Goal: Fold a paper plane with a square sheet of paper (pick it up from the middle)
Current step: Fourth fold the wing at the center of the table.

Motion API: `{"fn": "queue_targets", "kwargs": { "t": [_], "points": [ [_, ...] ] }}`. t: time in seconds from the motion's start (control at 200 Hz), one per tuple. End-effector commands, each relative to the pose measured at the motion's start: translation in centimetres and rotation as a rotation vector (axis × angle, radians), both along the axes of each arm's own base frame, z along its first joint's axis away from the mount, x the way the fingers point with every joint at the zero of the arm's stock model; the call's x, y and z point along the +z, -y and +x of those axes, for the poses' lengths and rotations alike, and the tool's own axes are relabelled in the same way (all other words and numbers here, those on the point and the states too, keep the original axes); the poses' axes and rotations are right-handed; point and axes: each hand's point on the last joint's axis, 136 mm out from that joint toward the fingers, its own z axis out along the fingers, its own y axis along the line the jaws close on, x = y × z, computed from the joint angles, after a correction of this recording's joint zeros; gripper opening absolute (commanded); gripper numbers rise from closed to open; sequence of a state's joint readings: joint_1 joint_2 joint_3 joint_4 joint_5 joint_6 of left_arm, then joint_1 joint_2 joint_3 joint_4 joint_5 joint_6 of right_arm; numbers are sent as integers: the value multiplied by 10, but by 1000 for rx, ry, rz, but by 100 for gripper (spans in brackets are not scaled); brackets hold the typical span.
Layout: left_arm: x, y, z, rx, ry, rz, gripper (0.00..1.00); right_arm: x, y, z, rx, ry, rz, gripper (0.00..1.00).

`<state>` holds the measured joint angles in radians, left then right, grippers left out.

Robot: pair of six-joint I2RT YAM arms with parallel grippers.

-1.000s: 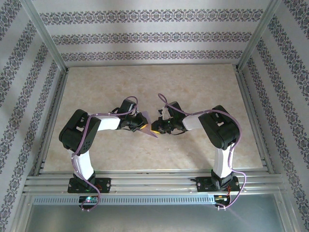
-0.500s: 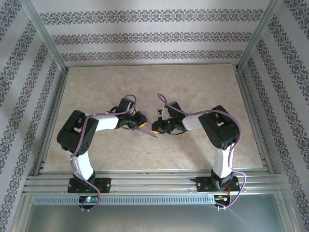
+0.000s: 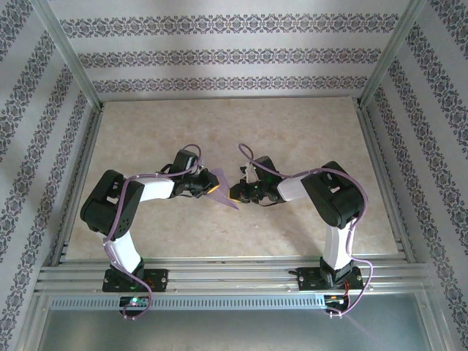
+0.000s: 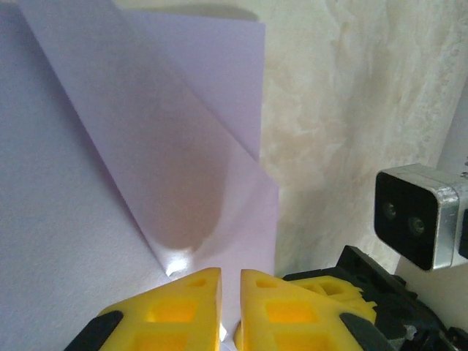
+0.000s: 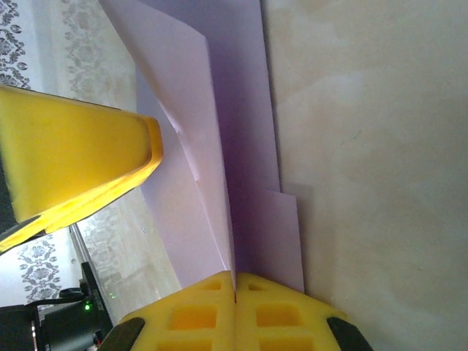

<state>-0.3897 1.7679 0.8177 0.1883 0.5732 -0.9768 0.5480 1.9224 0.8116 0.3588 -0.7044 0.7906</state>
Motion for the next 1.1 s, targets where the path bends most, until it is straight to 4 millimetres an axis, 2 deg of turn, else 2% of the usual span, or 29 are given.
{"fn": "queue_targets", "kwargs": {
  "t": [0.0, 0.31, 0.705, 1.094],
  "points": [
    [5, 3, 9, 9, 29, -32, 15, -79, 45, -23, -99, -94, -290, 0],
    [0, 10, 16, 0, 20, -55, 13, -84, 49, -25, -101, -87, -304, 0],
    [-12, 7, 12, -1, -8, -29, 13, -88, 47, -28, -97, -144, -306, 1],
    [-32, -2, 1, 17, -93, 35, 12, -80, 45, -26, -102, -144, -296, 10]
  ]
}}
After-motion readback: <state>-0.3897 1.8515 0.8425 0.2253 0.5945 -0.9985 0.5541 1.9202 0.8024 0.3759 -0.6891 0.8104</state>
